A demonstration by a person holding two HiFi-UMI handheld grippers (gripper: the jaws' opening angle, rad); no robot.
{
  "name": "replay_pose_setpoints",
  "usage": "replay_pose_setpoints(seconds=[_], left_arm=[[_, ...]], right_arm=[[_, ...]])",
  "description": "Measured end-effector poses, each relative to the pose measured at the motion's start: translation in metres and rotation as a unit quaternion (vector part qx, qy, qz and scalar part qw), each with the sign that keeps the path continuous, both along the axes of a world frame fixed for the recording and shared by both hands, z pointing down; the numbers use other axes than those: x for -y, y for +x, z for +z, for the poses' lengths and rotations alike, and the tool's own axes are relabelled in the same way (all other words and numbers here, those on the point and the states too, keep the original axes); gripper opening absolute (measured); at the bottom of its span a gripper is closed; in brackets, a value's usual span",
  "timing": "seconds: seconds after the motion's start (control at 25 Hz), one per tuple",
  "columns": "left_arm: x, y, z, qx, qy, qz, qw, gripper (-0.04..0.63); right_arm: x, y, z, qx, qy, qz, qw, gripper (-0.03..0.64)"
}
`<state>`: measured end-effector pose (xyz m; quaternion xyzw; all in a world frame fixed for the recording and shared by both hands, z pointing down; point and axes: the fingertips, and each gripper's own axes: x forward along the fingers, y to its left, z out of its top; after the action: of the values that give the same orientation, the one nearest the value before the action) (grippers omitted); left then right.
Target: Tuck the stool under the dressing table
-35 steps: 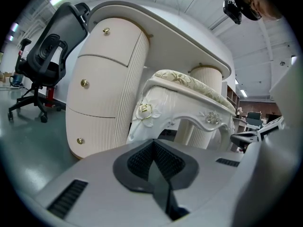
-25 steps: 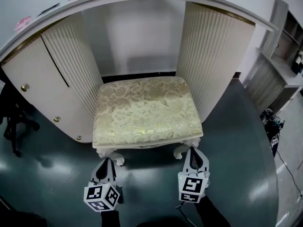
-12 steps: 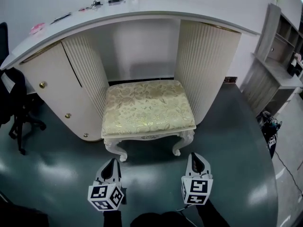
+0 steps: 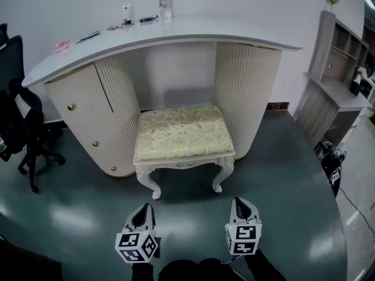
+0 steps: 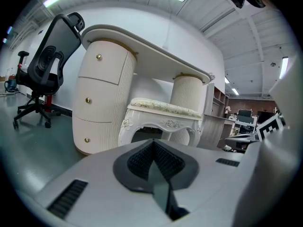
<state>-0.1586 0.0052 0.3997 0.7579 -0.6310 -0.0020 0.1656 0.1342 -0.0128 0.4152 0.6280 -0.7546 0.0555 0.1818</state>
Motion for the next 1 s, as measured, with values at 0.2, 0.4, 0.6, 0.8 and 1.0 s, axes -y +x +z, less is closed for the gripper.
replay_pose_setpoints(seconds=[0.2,0.4,0.6,0.8,1.0], left_arm=[[-0.019,0.002,-0.012,0.006,0.003,0.007,1.0000,0.008],[-0.037,0.002,-0.018,0.007,0.003,0.006,1.0000,0.008],[-0.052,0.001,-0.024,0.008,0.000,0.007,0.9999,0.008],[-0.074,0.007,-0.029,0.008,0.000,0.008,0.9999,0.008],[-0.092,0.009,-0.037,0.009,-0.007,0.007,0.9999,0.008]], right_arm=[[-0.016,-0.001,-0.008,0.019,-0.006,-0.006,1.000,0.005],[-0.033,-0.008,-0.013,0.025,-0.012,-0.021,0.999,0.005],[-0.050,-0.013,-0.019,0.019,-0.018,-0.029,0.999,0.005],[-0.075,-0.010,-0.023,0.017,-0.027,-0.038,0.999,0.005],[-0.096,-0.009,-0.028,0.016,-0.039,-0.045,0.998,0.005]])
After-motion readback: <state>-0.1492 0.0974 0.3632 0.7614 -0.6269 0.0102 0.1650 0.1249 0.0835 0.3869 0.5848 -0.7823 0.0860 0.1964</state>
